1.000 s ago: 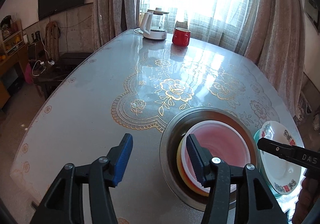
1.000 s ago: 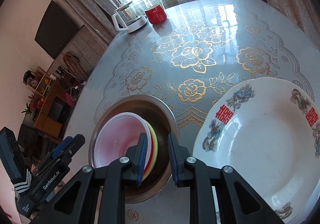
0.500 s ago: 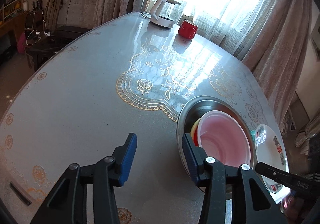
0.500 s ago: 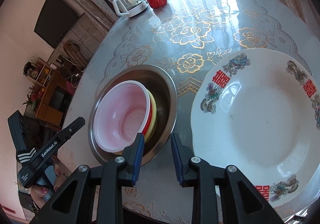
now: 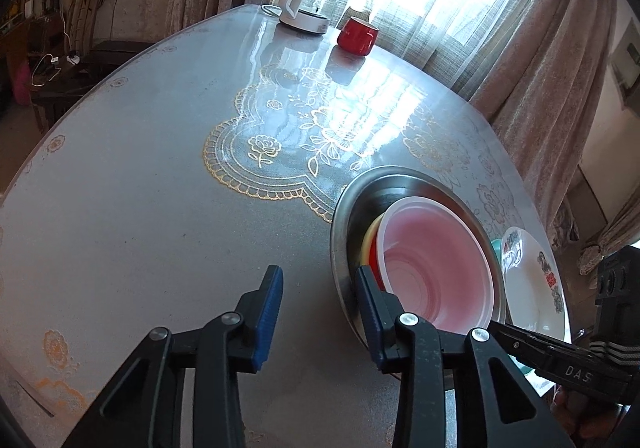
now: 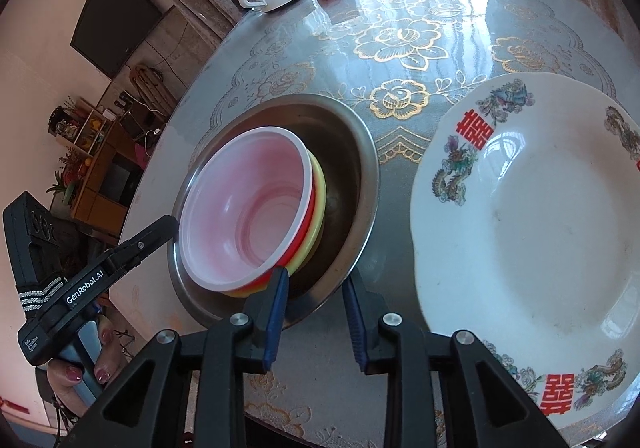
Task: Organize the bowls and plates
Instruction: 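Grasp the steel bowl rim with the right gripper, then lift the steel bowl with nested bowls and carry it over the plate stack, then lower the steel bowl onto the dragon-print plate with the right gripper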
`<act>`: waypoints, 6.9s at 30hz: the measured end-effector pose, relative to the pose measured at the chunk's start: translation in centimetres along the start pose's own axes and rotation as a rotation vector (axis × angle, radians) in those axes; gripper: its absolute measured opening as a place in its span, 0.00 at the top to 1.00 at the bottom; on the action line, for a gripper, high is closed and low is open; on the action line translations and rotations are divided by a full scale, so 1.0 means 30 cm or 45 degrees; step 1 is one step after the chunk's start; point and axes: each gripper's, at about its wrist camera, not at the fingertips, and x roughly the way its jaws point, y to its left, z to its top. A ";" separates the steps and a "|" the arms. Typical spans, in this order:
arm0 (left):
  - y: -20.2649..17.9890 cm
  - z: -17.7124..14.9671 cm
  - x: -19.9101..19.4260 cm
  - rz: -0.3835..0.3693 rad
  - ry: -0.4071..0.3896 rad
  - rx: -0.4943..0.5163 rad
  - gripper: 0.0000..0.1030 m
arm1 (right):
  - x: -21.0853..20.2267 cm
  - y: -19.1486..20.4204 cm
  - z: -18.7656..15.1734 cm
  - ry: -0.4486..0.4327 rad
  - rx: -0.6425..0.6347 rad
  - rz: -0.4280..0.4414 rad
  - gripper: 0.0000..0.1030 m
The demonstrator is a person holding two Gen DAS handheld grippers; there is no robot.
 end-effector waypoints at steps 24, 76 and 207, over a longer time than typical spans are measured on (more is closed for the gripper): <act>-0.016 -0.012 0.026 -0.041 -0.013 0.069 0.73 | 0.100 0.082 0.056 -0.015 -0.091 -0.151 0.75; -0.039 -0.061 0.055 0.030 -0.133 0.157 0.79 | 0.112 0.125 0.048 -0.084 -0.195 -0.161 0.79; -0.678 -0.140 0.112 -0.169 -0.103 0.608 0.70 | -0.437 -0.370 -0.189 -0.415 0.287 -0.346 0.81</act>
